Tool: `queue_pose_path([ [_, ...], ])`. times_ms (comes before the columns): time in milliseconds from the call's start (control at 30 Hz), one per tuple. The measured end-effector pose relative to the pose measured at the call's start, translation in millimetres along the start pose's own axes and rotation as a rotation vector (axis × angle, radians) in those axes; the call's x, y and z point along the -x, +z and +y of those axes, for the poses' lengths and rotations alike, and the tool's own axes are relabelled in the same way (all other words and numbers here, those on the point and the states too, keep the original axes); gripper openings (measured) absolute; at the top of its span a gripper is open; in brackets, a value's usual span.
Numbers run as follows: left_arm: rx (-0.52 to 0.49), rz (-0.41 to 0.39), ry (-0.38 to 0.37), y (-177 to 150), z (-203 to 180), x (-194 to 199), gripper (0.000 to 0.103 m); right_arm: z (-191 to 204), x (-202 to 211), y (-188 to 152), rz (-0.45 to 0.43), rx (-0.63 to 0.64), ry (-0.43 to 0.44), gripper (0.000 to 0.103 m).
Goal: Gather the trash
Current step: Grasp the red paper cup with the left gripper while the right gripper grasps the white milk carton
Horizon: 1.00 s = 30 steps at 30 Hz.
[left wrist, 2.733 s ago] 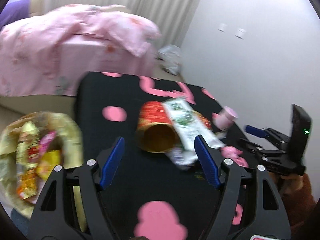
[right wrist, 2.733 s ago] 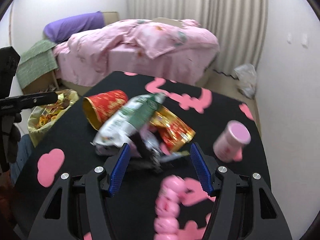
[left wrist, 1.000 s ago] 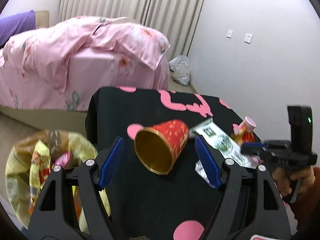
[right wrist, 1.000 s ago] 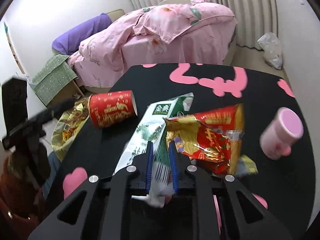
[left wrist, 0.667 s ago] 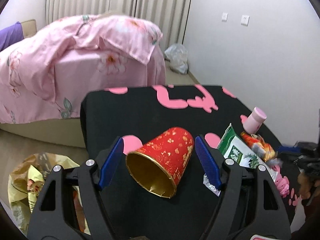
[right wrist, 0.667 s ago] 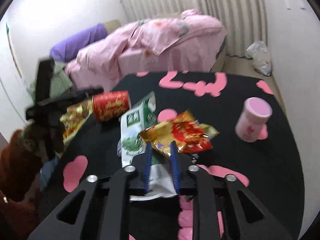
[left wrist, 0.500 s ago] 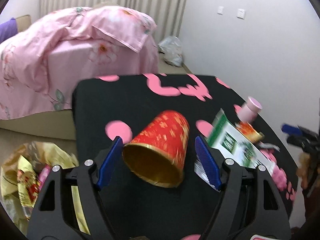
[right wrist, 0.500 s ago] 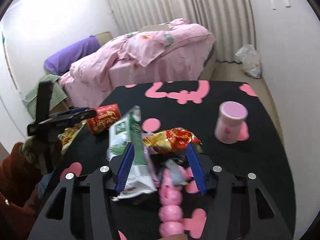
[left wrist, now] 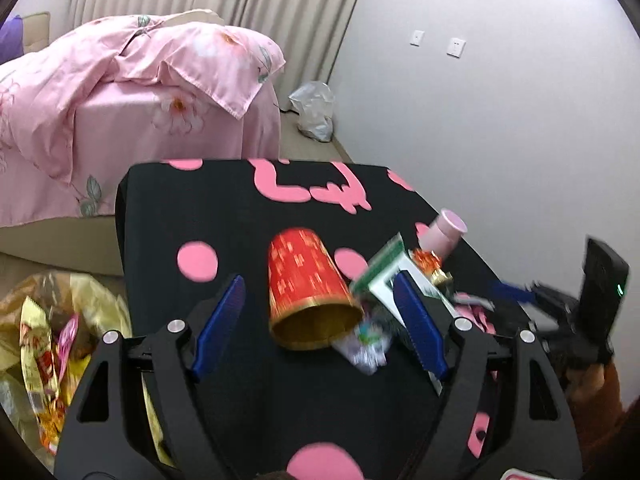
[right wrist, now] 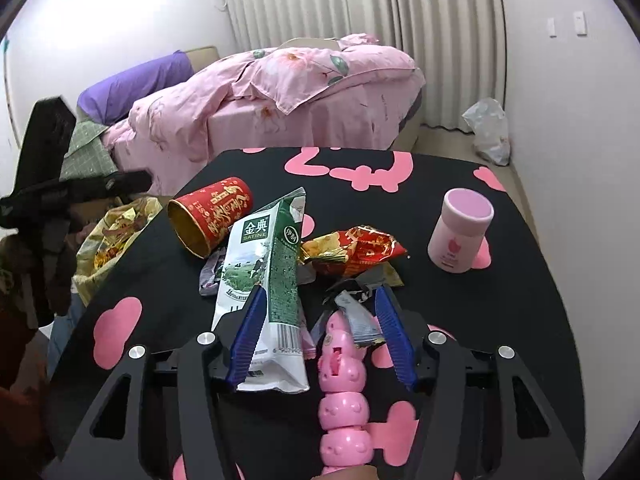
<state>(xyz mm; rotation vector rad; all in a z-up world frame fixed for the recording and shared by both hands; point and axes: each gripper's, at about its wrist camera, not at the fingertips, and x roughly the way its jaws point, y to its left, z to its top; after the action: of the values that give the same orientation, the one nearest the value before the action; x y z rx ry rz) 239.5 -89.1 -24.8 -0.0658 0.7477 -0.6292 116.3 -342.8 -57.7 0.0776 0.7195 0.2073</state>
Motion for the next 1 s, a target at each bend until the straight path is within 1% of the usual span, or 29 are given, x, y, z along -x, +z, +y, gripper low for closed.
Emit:
queue_pose_path([
  [67,-0.04,0.068,0.009,4,-6,-25,0.073,1,2,-4,-0.006,-0.021,0.0,0.054],
  [133,-0.097,0.162,0.04,0,-13,-53,0.073,0,4,-9,-0.008,-0.044,-0.018,0.054],
  [200,-0.122,0.202,0.058,-5,-18,-68,0.073,-1,9,-13,-0.019,-0.058,-0.045,0.054],
  [267,-0.127,0.194,0.071,-7,-20,-69,0.071,-5,14,-16,-0.024,-0.074,-0.045,0.054],
  [300,-0.124,0.197,0.087,-8,-20,-68,0.067,-6,16,-16,-0.025,-0.078,-0.042,0.054],
  [333,-0.102,0.201,0.093,-9,-18,-66,0.067,-7,18,-16,-0.027,-0.077,-0.044,0.054],
  [400,-0.029,0.193,0.068,-10,-11,-54,0.063,-3,21,-16,-0.027,-0.057,-0.056,0.054],
  [467,0.033,0.16,0.042,-15,-5,-32,0.062,4,22,-15,-0.017,-0.024,-0.061,0.054],
  [567,0.044,0.124,0.045,-26,-8,-4,0.062,22,17,-11,0.001,0.034,-0.056,0.054],
  [633,0.022,0.114,0.06,-39,-16,16,0.062,36,11,-4,0.018,0.087,-0.041,0.054],
  [700,0.014,0.112,0.074,-55,-21,31,0.062,52,0,6,0.037,0.151,-0.025,0.054],
  [767,0.024,0.114,0.074,-65,-22,38,0.062,61,-21,15,0.098,0.191,-0.024,0.054],
  [833,0.045,0.11,0.07,-76,-20,46,0.062,66,-38,21,0.134,0.217,-0.056,0.054],
  [867,0.053,0.108,0.069,-79,-19,49,0.062,67,-49,26,0.155,0.233,-0.089,0.054],
  [933,0.065,0.111,0.053,-85,-17,53,0.063,66,-65,33,0.189,0.246,-0.114,0.054],
  [1000,0.068,0.125,0.019,-88,-16,55,0.064,66,-77,42,0.205,0.24,-0.096,0.054],
])
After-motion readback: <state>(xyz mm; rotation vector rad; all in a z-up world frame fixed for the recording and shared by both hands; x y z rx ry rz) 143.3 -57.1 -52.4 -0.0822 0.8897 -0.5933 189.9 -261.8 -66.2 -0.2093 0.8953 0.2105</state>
